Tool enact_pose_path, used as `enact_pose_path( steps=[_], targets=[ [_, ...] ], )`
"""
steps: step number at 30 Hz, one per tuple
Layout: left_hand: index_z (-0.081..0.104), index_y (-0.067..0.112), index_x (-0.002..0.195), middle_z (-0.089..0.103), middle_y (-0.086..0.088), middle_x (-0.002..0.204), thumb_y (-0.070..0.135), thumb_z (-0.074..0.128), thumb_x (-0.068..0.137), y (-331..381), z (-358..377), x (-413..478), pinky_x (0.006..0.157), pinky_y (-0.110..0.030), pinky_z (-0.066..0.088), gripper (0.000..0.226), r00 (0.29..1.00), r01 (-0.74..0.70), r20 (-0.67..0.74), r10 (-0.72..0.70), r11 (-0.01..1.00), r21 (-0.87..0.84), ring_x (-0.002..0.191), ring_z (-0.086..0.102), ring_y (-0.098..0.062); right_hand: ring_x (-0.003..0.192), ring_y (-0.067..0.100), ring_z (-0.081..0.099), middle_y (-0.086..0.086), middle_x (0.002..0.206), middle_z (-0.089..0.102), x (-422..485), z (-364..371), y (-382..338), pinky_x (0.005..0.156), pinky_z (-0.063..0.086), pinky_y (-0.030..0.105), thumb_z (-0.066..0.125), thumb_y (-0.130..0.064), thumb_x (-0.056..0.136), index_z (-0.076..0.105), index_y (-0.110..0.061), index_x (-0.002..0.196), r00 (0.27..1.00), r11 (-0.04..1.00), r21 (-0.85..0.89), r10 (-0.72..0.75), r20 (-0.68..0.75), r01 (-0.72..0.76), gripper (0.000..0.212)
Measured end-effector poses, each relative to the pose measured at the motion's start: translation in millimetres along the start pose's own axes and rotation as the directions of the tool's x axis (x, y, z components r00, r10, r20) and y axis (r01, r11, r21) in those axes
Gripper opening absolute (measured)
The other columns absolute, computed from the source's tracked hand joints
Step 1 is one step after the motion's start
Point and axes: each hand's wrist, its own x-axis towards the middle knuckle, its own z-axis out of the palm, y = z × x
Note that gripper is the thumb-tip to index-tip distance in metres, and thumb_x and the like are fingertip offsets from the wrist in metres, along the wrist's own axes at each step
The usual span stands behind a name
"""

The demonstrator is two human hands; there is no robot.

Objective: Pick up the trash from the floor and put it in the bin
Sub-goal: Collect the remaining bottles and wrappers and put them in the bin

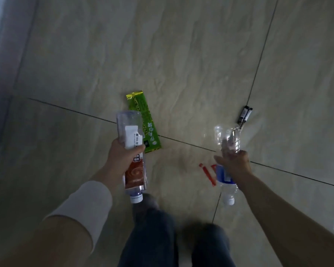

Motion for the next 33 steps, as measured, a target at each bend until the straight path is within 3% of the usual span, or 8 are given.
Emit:
enact_pose_path(
  steps=[3, 6, 11, 13, 17, 21, 28, 33],
  targets=[
    [0.062, 0.007, 0.111, 0.068, -0.022, 0.107, 0.018, 0.077, 0.068, 12.8, 16.7, 23.2, 0.088, -0.051, 0.053, 0.047, 1.0, 0.024, 0.005, -0.024, 0.997, 0.068, 0.092, 0.067, -0.037, 0.094, 0.028, 0.064, 0.012, 0.092, 0.066, 37.2, -35.2, -12.3, 0.077, 0.052, 0.034, 0.078, -0.028, 0.07, 0.06, -0.002, 0.101, 0.998, 0.991, 0.125, 0.044, -0.049, -0.037, 0.044],
    [0.058, 0.008, 0.119, 0.063, -0.019, 0.118, 0.036, 0.08, 0.052, 12.3, 42.9, 58.3, 0.094, -0.05, 0.051, 0.075, 0.996, 0.09, -0.02, -0.088, 0.984, 0.155, 0.102, 0.064, -0.037, 0.101, 0.035, 0.064, 0.017, 0.1, 0.067, 77.6, -43.8, -24.6, 0.088, 0.053, 0.045, 0.074, -0.023, 0.068, 0.066, -0.007, 0.088, 0.997, 0.987, 0.153, 0.057, -0.054, -0.048, 0.027],
    [0.049, 0.013, 0.127, 0.034, -0.018, 0.139, 0.041, 0.077, 0.048, -5.0, 85.5, 93.7, 0.104, -0.04, 0.04, 0.088, 0.977, 0.136, -0.19, -0.096, 0.969, 0.206, 0.121, 0.045, -0.034, 0.12, 0.029, 0.035, 0.008, 0.115, 0.033, 123.6, -30.7, -34.0, 0.094, 0.044, 0.035, 0.075, -0.035, 0.063, 0.057, -0.006, 0.11, 0.984, 0.996, -0.072, 0.036, -0.174, -0.049, 0.059],
    [0.051, 0.019, 0.126, 0.027, -0.018, 0.137, 0.048, 0.072, 0.046, -9.0, 94.4, 94.8, 0.102, -0.031, 0.032, 0.087, 0.961, 0.126, -0.272, -0.051, 0.955, 0.267, 0.123, 0.036, -0.032, 0.122, 0.03, 0.035, 0.011, 0.128, 0.034, 128.0, -21.5, -34.6, 0.098, 0.043, 0.037, 0.072, -0.032, 0.062, 0.052, -0.004, 0.117, 0.975, 0.995, -0.091, 0.02, -0.221, -0.041, 0.065],
    [0.044, 0.023, 0.132, 0.037, -0.018, 0.142, 0.056, 0.07, 0.043, -8.8, 97.7, 99.0, 0.111, -0.045, 0.031, 0.098, 0.972, 0.147, -0.215, -0.093, 0.957, 0.25, 0.128, 0.039, -0.035, 0.118, 0.029, 0.043, 0.01, 0.13, 0.036, 126.7, -12.4, -32.7, 0.102, 0.042, 0.041, 0.069, -0.035, 0.069, 0.048, -0.007, 0.118, 0.965, 0.994, -0.113, -0.039, -0.259, 0.01, 0.06],
    [0.036, 0.019, 0.136, 0.029, -0.019, 0.14, 0.046, 0.075, 0.061, -10.6, 101.8, 98.8, 0.109, -0.048, 0.032, 0.089, 0.941, 0.192, -0.329, -0.082, 0.929, 0.317, 0.129, 0.032, -0.037, 0.114, 0.032, 0.047, 0.013, 0.126, 0.043, 128.4, -17.2, -36.5, 0.099, 0.044, 0.045, 0.074, -0.042, 0.064, 0.046, -0.009, 0.119, 0.98, 0.99, -0.136, -0.008, -0.2, -0.019, 0.071],
    [0.049, 0.013, 0.125, 0.063, -0.017, 0.119, 0.028, 0.076, 0.062, -15.1, 90.9, 89.8, 0.09, -0.053, 0.052, 0.07, 0.974, 0.118, -0.192, -0.118, 0.993, -0.011, 0.1, 0.064, -0.037, 0.106, 0.032, 0.055, 0.015, 0.118, 0.054, 126.7, -26.5, -35.0, 0.08, 0.043, 0.033, 0.074, -0.041, 0.067, 0.05, -0.003, 0.12, 0.992, 0.982, -0.184, -0.054, -0.111, 0.033, 0.07],
    [0.039, 0.004, 0.131, 0.061, -0.02, 0.121, 0.022, 0.076, 0.07, -18.9, 72.8, 56.6, 0.089, -0.05, 0.052, 0.073, 0.986, 0.15, -0.058, -0.159, 0.979, -0.137, 0.1, 0.065, -0.035, 0.092, 0.034, 0.065, 0.018, 0.103, 0.067, 96.4, -36.2, -47.7, 0.083, 0.055, 0.045, 0.077, -0.031, 0.065, 0.064, -0.004, 0.099, 0.999, 0.999, -0.029, -0.045, -0.029, 0.044, 0.045]
  ],
)
